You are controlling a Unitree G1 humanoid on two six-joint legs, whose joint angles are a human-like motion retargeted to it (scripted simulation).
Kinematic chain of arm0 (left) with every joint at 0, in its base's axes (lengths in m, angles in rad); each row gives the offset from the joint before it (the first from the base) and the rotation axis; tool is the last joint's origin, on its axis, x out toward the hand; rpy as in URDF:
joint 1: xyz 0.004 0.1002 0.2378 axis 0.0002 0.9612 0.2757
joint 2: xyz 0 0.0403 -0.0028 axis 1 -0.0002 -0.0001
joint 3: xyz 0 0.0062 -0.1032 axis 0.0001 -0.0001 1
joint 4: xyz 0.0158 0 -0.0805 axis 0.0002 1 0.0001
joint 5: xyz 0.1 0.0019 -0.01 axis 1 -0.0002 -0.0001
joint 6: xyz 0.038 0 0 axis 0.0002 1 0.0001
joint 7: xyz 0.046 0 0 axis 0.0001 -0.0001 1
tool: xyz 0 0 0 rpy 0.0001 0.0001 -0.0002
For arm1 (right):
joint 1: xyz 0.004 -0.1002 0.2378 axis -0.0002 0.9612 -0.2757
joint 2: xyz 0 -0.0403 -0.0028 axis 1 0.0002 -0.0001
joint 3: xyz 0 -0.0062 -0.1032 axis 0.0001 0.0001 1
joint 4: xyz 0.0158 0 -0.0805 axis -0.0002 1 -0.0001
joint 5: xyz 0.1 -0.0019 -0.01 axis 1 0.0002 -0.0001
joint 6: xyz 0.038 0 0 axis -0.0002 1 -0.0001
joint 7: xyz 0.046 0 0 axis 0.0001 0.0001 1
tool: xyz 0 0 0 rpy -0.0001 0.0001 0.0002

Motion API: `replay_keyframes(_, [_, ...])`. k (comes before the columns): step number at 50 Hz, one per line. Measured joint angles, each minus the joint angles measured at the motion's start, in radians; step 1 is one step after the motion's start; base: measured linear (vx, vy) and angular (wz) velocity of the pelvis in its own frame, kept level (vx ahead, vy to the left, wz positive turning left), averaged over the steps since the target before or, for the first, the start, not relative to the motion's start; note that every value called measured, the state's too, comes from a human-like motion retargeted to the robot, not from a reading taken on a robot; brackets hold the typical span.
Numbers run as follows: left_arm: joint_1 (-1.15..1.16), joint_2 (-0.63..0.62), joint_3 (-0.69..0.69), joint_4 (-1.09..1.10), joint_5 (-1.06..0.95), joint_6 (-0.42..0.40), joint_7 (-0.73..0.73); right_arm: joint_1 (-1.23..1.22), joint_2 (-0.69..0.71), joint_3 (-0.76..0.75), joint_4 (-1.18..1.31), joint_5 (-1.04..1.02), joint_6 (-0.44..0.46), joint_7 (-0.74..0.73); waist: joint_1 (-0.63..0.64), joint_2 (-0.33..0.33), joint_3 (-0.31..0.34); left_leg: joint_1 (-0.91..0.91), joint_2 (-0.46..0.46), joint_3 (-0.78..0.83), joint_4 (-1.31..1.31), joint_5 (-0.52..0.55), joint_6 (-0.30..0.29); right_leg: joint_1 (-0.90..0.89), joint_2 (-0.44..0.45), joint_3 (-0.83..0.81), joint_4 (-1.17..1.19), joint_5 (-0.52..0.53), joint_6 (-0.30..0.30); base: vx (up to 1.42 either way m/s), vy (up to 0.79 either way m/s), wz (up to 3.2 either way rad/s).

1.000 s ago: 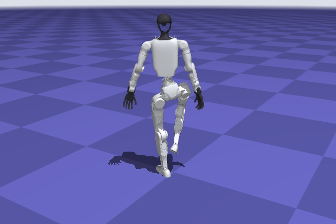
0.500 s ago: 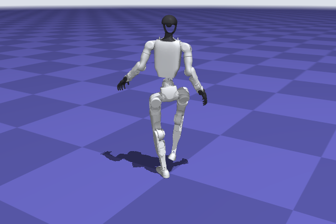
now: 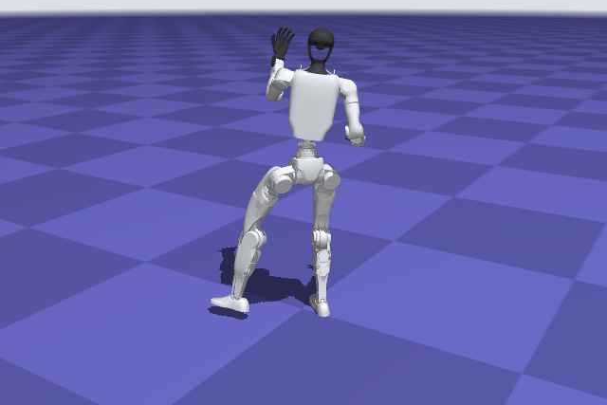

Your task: Kungfu

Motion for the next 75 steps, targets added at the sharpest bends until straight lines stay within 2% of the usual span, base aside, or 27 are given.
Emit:
replay_keyframes(3, [0.018,-0.101,-0.108,-0.038,-0.015,0.053,-0.063,0.011,0.016,-0.035,-0.057,0.030,-0.018,-0.017,-0.047,0.009,0.014,-0.022,0.032,0.087,-0.040,0.007,0.004,-0.023,-0.022,-0.060,0.019,-0.021,0.006,-0.11,0.11,0.96])
replay_keyframes(5, [0.031,-0.141,-0.160,-0.050,0.018,0.060,-0.077,0.006,0.020,-0.046,-0.092,0.043,-0.031,-0.035,-0.075,0.005,0.032,-0.003,0.043,0.236,-0.074,0.035,0.014,-0.037,-0.038,-0.082,0.029,-0.031,0.008,-0.13,0.17,0.61])
replay_keyframes(7, [0.050,-0.156,-0.201,-0.052,0.048,0.049,-0.075,0.008,0.016,-0.052,-0.122,0.055,-0.045,-0.053,-0.095,0.005,0.049,0.025,0.048,0.341,-0.119,0.073,-0.004,-0.039,-0.049,-0.099,0.035,-0.033,0.013,-0.02,0.22,0.46])
replay_keyframes(10, [0.069,-0.148,-0.243,-0.045,0.110,0.031,-0.064,0.031,-0.004,-0.069,-0.170,0.069,-0.072,-0.088,-0.099,0.010,0.061,0.048,0.049,0.415,-0.158,0.111,-0.022,-0.032,-0.066,-0.130,0.038,-0.033,0.022,0.10,0.22,0.49])
replay_keyframes(15, [0.063,-0.034,-0.269,-0.049,0.350,-0.052,-0.038,0.088,-0.105,-0.122,-0.268,0.002,-0.142,-0.175,-0.042,0.012,0.041,0.053,0.045,0.509,-0.169,0.152,-0.040,-0.002,-0.099,-0.183,0.014,-0.029,0.042,0.19,0.24,0.50])
replay_keyframes(18, [0.049,0.067,-0.253,-0.055,0.531,-0.122,0.005,0.107,-0.192,-0.169,-0.328,-0.136,-0.161,-0.233,0.020,0.022,0.018,0.031,0.038,0.468,-0.157,0.165,-0.065,0.036,-0.109,-0.218,-0.005,-0.031,0.060,0.33,0.29,0.60])
replay_keyframes(22, [0.044,0.268,-0.199,-0.069,0.785,-0.213,0.103,0.049,-0.339,-0.171,-0.394,-0.316,-0.141,-0.306,0.068,0.041,-0.011,-0.026,0.022,0.385,-0.090,0.110,-0.075,0.111,-0.130,-0.306,-0.051,-0.023,0.100,0.34,0.37,1.10])
replay_keyframes(27, [0.029,0.475,-0.113,-0.055,1.080,-0.277,0.259,-0.174,-0.545,-0.073,-0.395,-0.309,-0.126,-0.323,0.175,0.047,-0.051,-0.116,-0.026,0.220,0.038,0.011,-0.076,0.238,-0.163,-0.420,-0.121,-0.007,0.185,0.30,0.47,1.43])
replay_keyframes(31, [-0.069,0.537,-0.145,0.023,1.198,-0.320,0.334,-0.451,-0.703,-0.019,-0.322,-0.349,-0.096,-0.272,0.265,0.044,-0.102,-0.187,-0.123,0.063,0.090,-0.037,-0.053,0.347,-0.141,-0.424,-0.184,-0.002,0.239,0.31,0.35,2.22])
replay_keyframes(35, [-0.212,0.518,-0.206,0.093,1.312,-0.322,0.329,-0.768,-0.806,0.040,-0.090,-0.631,-0.090,-0.169,0.366,0.022,-0.134,-0.255,-0.214,-0.045,0.140,-0.053,-0.036,0.436,-0.094,-0.299,-0.241,-0.025,0.250,0.13,0.22,2.39])
replay_keyframes(38, [-0.289,0.500,-0.239,0.110,1.378,-0.328,0.354,-1.146,-0.728,0.264,0.391,-1.043,-0.167,-0.289,0.426,-0.033,-0.160,-0.314,-0.249,-0.083,0.189,-0.069,-0.033,0.463,-0.073,-0.256,-0.267,-0.061,0.256,0.05,-0.05,1.59])
replay_keyframes(40, [-0.305,0.484,-0.238,0.106,1.398,-0.331,0.383,-1.387,-0.606,0.409,0.814,-1.404,-0.085,-0.465,0.483,-0.067,-0.174,-0.347,-0.249,-0.090,0.221,-0.082,-0.034,0.468,-0.069,-0.260,-0.277,-0.093,0.241,-0.01,-0.15,0.50])
replay_keyframes(42, [-0.306,0.472,-0.218,0.097,1.395,-0.334,0.397,-1.574,-0.478,0.441,1.205,-1.677,0.272,-0.526,0.542,-0.084,-0.173,-0.367,-0.241,-0.096,0.246,-0.092,-0.037,0.469,-0.063,-0.279,-0.285,-0.118,0.199,0.01,-0.07,0.12])
replay_keyframes(43, [-0.305,0.467,-0.211,0.091,1.392,-0.332,0.400,-1.618,-0.434,0.411,1.326,-1.738,0.466,-0.482,0.564,-0.096,-0.167,-0.372,-0.248,-0.104,0.251,-0.092,-0.036,0.474,-0.064,-0.287,-0.288,-0.125,0.197,0.00,-0.10,0.36])
replay_keyframes(44, [-0.304,0.465,-0.211,0.087,1.391,-0.332,0.404,-1.642,-0.404,0.383,1.409,-1.748,0.560,-0.449,0.574,-0.107,-0.162,-0.375,-0.262,-0.117,0.251,-0.089,-0.033,0.480,-0.065,-0.294,-0.290,-0.123,0.206,0.01,-0.13,0.61])
replay_keyframes(45, [-0.303,0.465,-0.214,0.085,1.391,-0.332,0.408,-1.658,-0.381,0.355,1.473,-1.731,0.606,-0.422,0.580,-0.119,-0.157,-0.379,-0.279,-0.134,0.249,-0.083,-0.029,0.487,-0.066,-0.300,-0.291,-0.119,0.221,0.08,-0.11,0.77])
replay_keyframes(48, [-0.289,0.492,-0.228,0.080,1.430,-0.330,0.421,-1.664,-0.374,0.373,1.483,-1.541,0.385,-0.400,0.568,-0.139,-0.155,-0.377,-0.305,-0.169,0.238,-0.083,-0.040,0.499,-0.061,-0.319,-0.296,-0.100,0.239,0.15,-0.05,0.51])
replay_keyframes(50, [-0.270,0.512,-0.217,0.074,1.454,-0.325,0.439,-1.654,-0.359,0.362,1.453,-1.515,0.332,-0.474,0.577,-0.144,-0.152,-0.376,-0.300,-0.168,0.239,-0.104,-0.060,0.493,-0.058,-0.302,-0.299,-0.100,0.224,0.13,0.01,-0.23])
replay_keyframes(52, [-0.242,0.516,-0.197,0.055,1.451,-0.311,0.454,-1.638,-0.330,0.312,1.433,-1.564,0.355,-0.584,0.592,-0.151,-0.144,-0.373,-0.295,-0.174,0.248,-0.155,-0.100,0.486,-0.058,-0.272,-0.298,-0.100,0.200,0.08,0.00,-0.49])
replay_keyframes(57, [-0.143,0.470,-0.174,-0.035,1.409,-0.271,0.481,-1.597,-0.289,0.254,1.394,-1.455,0.357,-0.606,0.583,-0.158,-0.134,-0.360,-0.306,-0.191,0.265,-0.208,-0.123,0.489,-0.060,-0.254,-0.292,-0.030,0.206,0.19,0.03,-0.14])
replay_keyframes(60, [-0.043,0.422,-0.181,-0.122,1.430,-0.252,0.509,-1.560,-0.244,0.189,1.369,-1.307,0.309,-0.642,0.561,-0.158,-0.139,-0.338,-0.317,-0.195,0.255,-0.225,-0.124,0.492,-0.066,-0.249,-0.283,0.061,0.231,0.29,0.07,0.03])
replay_keyframes(63, [0.082,0.364,-0.220,-0.231,1.480,-0.246,0.534,-1.540,-0.200,0.135,1.360,-1.075,0.251,-0.630,0.559,-0.159,-0.133,-0.292,-0.330,-0.188,0.229,-0.233,-0.122,0.494,-0.084,-0.243,-0.257,0.191,0.248,0.25,0.04,-0.10])
replay_keyframes(66, [0.207,0.290,-0.275,-0.319,1.536,-0.254,0.562,-1.509,-0.140,0.062,1.317,-0.747,0.239,-0.505,0.550,-0.146,-0.125,-0.236,-0.345,-0.193,0.201,-0.223,-0.085,0.495,-0.100,-0.249,-0.206,0.363,0.255,0.34,0.07,0.01])
replay_keyframes(70, [0.333,0.213,-0.346,-0.361,1.683,-0.286,0.610,-1.424,-0.056,0.006,1.174,-0.225,0.301,-0.200,0.483,-0.117,-0.134,-0.145,-0.383,-0.231,0.152,-0.238,0.010,0.480,-0.096,-0.274,-0.092,0.585,0.215,0.40,0.04,0.55])
replay_keyframes(72, [0.366,0.198,-0.326,-0.346,1.853,-0.300,0.659,-1.337,-0.022,0.000,1.055,-0.018,0.333,-0.020,0.436,-0.092,-0.136,-0.095,-0.388,-0.265,0.123,-0.241,0.018,0.429,-0.063,-0.239,-0.002,0.503,0.257,0.41,0.02,0.48])
replay_keyframes(75, [0.375,0.219,-0.244,-0.283,2.090,-0.265,0.795,-1.157,0.032,0.009,0.845,0.147,0.349,0.174,0.360,-0.053,-0.113,0.002,-0.383,-0.271,0.057,-0.230,0.007,0.256,0.112,0.075,0.128,0.283,0.314,0.27,0.05,0.20])
